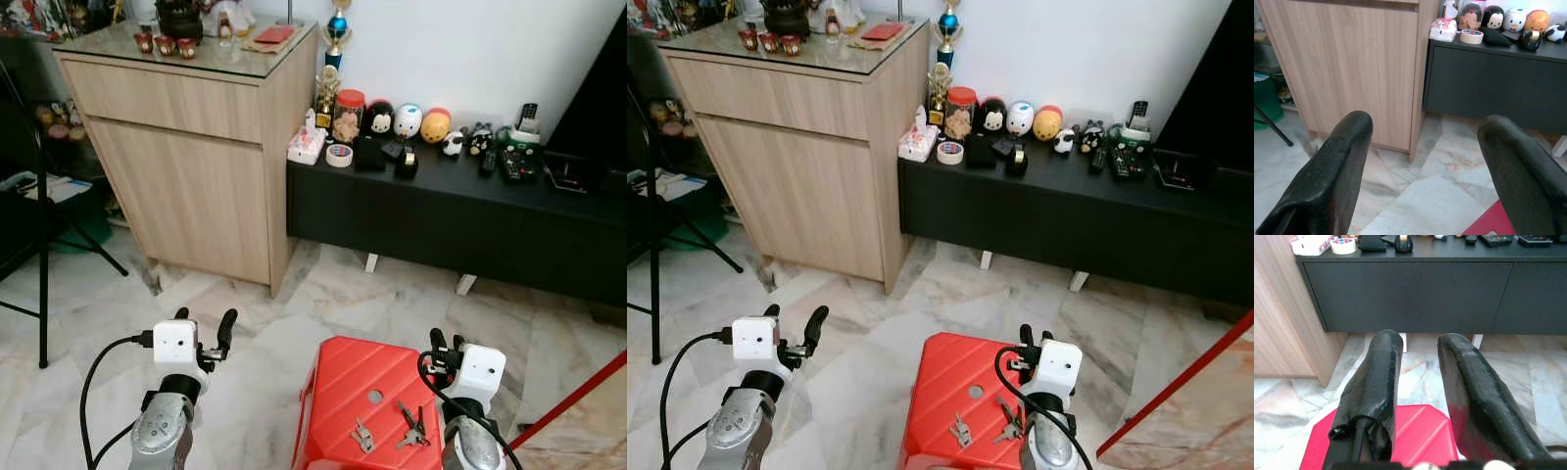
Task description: Hang keys on a hook
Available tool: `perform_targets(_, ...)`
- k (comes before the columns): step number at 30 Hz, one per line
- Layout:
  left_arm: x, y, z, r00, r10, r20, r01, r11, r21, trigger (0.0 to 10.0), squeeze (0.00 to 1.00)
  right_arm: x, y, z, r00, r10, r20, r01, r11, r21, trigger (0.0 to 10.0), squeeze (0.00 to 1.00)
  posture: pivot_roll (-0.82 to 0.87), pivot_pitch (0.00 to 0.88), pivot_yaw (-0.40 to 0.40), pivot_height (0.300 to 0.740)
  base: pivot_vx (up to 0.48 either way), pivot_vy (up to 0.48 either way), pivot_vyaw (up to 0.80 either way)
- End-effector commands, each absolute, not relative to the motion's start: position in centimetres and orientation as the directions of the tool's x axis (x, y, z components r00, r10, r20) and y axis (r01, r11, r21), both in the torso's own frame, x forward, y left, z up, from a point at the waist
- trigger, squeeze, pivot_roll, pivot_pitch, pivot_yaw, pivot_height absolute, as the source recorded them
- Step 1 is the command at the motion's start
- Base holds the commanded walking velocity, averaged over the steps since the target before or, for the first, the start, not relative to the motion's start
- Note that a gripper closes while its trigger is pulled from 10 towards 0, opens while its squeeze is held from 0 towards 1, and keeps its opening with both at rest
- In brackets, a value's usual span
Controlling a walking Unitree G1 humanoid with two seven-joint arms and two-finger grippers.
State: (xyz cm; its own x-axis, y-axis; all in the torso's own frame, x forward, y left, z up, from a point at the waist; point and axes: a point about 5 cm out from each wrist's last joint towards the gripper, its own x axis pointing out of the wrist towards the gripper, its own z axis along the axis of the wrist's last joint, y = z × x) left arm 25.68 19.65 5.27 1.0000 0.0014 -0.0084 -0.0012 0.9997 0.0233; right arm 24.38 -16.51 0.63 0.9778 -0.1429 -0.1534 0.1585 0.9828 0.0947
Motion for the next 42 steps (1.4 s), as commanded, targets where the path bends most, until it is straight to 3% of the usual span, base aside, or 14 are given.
perform_targets(1, 25.7, 19.6, 5.4, 1.0, -0.002, -0.007, 0.002, 1.0, 0.025, 10.0, 0.0, 24.8, -16.5, 1.0, 0.98, -0.142, -0.142, 0.157, 0.982, 0.102, 10.0, 0.0, 0.07, 0.011, -0.082, 0.679, 0.0, 0.0, 0.0)
perform_targets(12, 25.6, 19.7, 5.4, 1.0, -0.001, -0.011, 0.001, 1.0, 0.027, 10.0, 0.0, 25.6, -16.2, 1.1, 0.978, -0.138, -0.159, 0.161, 0.977, 0.141, 10.0, 0.0, 0.07, 0.016, -0.077, 0.655, 0.0, 0.0, 0.0)
perform_targets(28, 25.8, 19.5, 5.4, 1.0, -0.01, -0.016, 0.01, 1.0, 0.026, 10.0, 0.0, 26.1, -15.1, 1.6, 0.984, -0.101, -0.146, 0.124, 0.98, 0.156, 10.0, 0.0, 0.06, 0.002, -0.068, 0.655, 0.0, 0.0, 0.0)
perform_targets(42, 25.8, 19.2, 5.2, 0.999, -0.022, -0.026, 0.022, 0.999, 0.026, 10.0, 0.0, 25.6, -15.7, 1.1, 0.971, -0.167, -0.171, 0.196, 0.965, 0.173, 10.0, 0.0, 0.06, 0.0, -0.069, 0.655, 0.0, 0.0, 0.0)
